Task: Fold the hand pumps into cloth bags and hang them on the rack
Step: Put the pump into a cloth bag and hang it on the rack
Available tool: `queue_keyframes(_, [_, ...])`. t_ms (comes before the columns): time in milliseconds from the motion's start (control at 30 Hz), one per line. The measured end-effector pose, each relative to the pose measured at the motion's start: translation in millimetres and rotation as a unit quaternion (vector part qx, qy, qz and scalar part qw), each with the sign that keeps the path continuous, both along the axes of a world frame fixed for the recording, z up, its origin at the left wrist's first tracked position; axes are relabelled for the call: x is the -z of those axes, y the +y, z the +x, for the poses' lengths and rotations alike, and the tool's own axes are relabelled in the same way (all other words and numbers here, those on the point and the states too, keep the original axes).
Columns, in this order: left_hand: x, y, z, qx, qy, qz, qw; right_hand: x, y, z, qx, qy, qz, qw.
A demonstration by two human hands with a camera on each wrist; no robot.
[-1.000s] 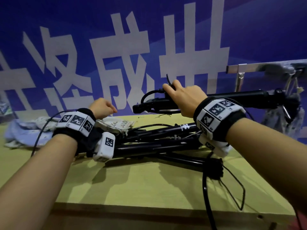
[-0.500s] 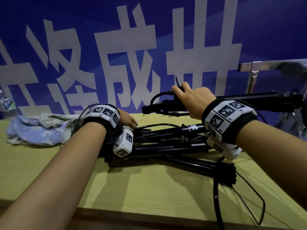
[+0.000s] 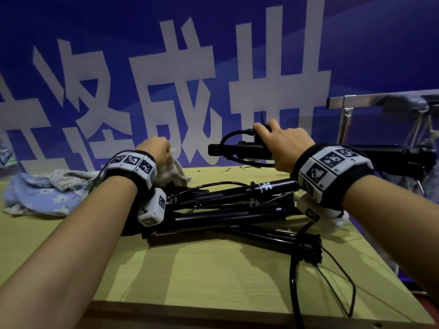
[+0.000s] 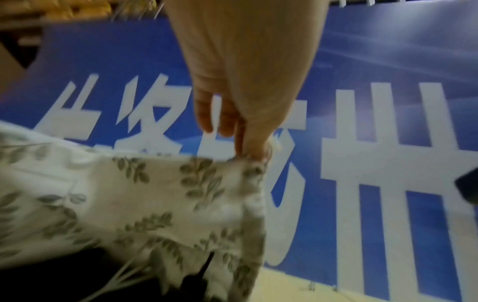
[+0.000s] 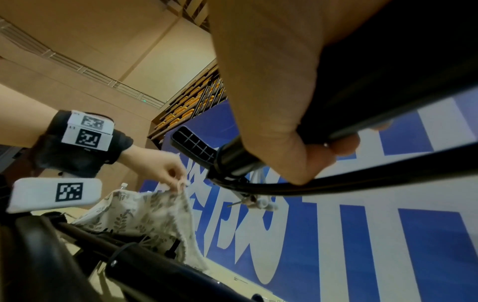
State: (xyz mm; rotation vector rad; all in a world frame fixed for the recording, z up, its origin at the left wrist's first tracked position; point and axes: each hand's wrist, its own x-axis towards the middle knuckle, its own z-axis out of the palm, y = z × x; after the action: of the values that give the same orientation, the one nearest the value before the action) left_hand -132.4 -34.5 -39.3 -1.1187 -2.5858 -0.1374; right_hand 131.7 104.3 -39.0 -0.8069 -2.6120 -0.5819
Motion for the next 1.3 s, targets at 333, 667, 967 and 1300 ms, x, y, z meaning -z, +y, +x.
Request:
queue_keyframes(333, [-109.0,-1.9,83.8,0.226,0.111,0.466,0.848,-17.6,6.2,65.1,0.042,0.072,-0.040,0.996])
queue_keyframes(667, [-55.2,12.8,184.0,0.361,-0.120,-0.057,0.923,-13.2,19.8,152.8,0.050,0.206,-0.313,0.926])
queue_keyframes(967, [-0.1,19.3,215.7,0.241,-0.075,-0.247,0.936,-4.1,2.7,169.8,0.022,0.257,-0.388,0.885])
queue_keyframes(1300, [38.2,37.6,219.5,0.201,0.019,-0.160,0.966,7.9,-17.4,182.1,0.011,0.253,-0.421,0.871])
